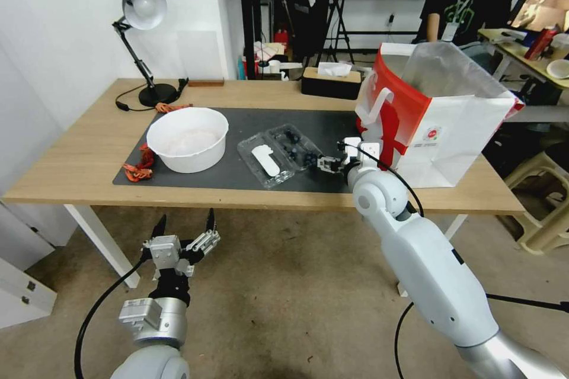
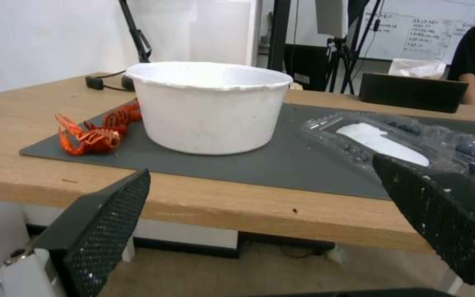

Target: Close the takeout container lid, then place the container into the takeout bag.

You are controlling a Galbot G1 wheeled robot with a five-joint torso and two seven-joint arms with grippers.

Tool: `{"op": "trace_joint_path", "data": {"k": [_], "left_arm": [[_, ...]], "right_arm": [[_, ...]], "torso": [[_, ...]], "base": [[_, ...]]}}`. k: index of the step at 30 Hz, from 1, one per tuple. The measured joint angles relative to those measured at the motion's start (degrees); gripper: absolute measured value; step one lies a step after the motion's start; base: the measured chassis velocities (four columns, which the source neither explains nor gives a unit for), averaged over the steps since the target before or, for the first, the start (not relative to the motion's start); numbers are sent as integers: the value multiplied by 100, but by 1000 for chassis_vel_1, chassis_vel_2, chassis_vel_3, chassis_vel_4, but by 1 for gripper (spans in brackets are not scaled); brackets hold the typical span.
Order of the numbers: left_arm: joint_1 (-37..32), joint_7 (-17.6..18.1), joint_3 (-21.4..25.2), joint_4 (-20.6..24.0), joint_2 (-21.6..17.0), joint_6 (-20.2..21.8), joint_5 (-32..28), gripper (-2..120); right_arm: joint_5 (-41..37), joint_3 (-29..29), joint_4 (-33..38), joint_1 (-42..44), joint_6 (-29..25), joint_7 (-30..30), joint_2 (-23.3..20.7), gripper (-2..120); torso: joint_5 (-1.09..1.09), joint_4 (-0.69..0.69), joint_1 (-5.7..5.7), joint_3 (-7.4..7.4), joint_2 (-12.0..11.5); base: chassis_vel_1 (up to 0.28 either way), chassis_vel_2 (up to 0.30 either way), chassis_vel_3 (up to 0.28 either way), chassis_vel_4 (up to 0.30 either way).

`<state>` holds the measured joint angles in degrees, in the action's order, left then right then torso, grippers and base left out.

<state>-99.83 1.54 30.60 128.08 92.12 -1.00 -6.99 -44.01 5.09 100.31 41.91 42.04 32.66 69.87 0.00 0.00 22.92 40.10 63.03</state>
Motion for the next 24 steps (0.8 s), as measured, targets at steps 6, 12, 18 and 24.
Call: {"op": "trace_joint_path", "data": {"k": [6,12,18,24], "left_arm": [[-6,5,-3,-15,1,-23,4,100],[-18,30,-4,-33,2,-79,11,100],[-19,40,-8,-56,2,-105,15,100],[-9,43,-13,-97,2,-128,21,100]], "right_arm": [[-28,1,63,45,1,2,3,100],[-39,-6,158,158,2,-3,19,100],[-38,-21,201,182,3,-9,25,100],[-51,-39,232,199,4,-10,59,100]], "torso": [[0,0,0,0,0],[0,0,0,0,0],[0,0,0,0,0],[0,0,0,0,0]], "base": [[0,0,0,0],[0,0,0,0],[0,0,0,0],[0,0,0,0]]}}
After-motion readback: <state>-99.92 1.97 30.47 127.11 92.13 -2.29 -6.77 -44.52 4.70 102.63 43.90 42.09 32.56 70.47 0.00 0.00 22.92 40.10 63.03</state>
